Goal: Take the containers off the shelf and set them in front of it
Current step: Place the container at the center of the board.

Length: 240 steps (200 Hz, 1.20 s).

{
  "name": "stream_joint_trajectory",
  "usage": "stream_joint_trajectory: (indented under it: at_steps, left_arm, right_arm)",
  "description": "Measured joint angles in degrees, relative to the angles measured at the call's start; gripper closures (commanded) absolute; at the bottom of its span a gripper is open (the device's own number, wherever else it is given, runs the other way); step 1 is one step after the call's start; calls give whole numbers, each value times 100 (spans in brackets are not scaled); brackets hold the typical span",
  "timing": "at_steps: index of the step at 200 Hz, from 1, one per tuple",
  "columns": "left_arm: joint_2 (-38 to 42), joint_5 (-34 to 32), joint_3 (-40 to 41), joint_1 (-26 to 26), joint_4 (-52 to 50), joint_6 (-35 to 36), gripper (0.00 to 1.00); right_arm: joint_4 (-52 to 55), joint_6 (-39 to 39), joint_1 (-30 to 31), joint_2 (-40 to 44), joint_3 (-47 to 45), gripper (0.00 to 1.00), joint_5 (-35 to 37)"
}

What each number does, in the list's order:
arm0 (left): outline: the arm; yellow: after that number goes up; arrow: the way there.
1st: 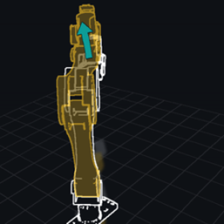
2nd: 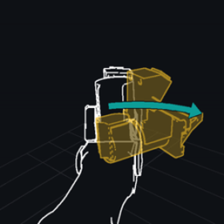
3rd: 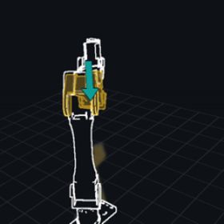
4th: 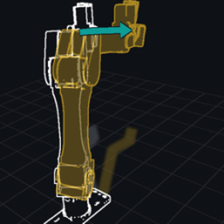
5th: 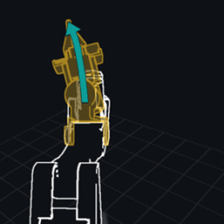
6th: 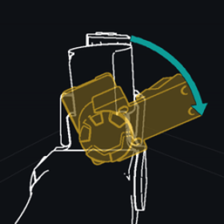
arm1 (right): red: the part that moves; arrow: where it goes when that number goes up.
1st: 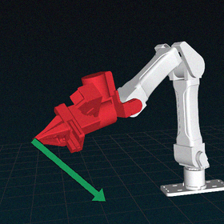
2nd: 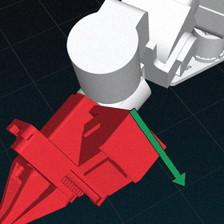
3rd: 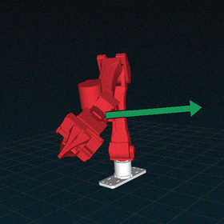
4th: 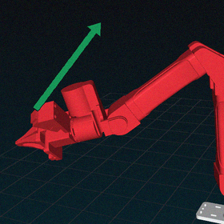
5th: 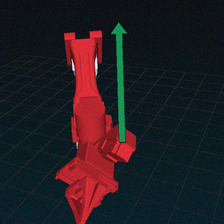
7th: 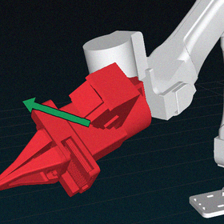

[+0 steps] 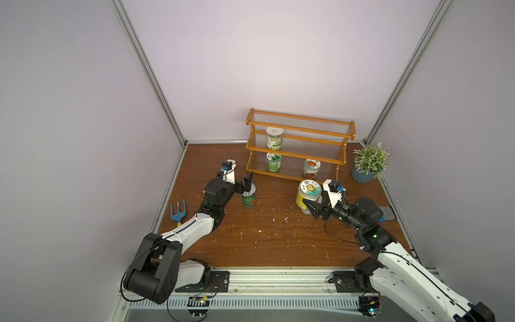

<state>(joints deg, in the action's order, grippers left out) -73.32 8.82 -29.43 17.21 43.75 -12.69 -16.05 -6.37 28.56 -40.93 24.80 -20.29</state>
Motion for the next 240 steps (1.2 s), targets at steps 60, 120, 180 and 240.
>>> stream_joint_trajectory:
  at_steps: [60, 120, 180, 240]
  left_arm:
    - [70, 0, 0, 0, -37, 4, 1]
    - [85, 0, 0, 0, -48, 4, 1]
    - [160, 0, 0, 0, -118, 20, 1]
    - [175, 0, 0, 0, -120, 20, 1]
  right_arm:
    - [179, -389, 726, 437, -708, 36, 560]
    - [232, -483, 1397, 496, -1327, 38, 1886]
    - [212, -612, 1687, 638, -1897, 38, 2660]
    - [-17, -776, 1742, -90, -1794, 37, 3064]
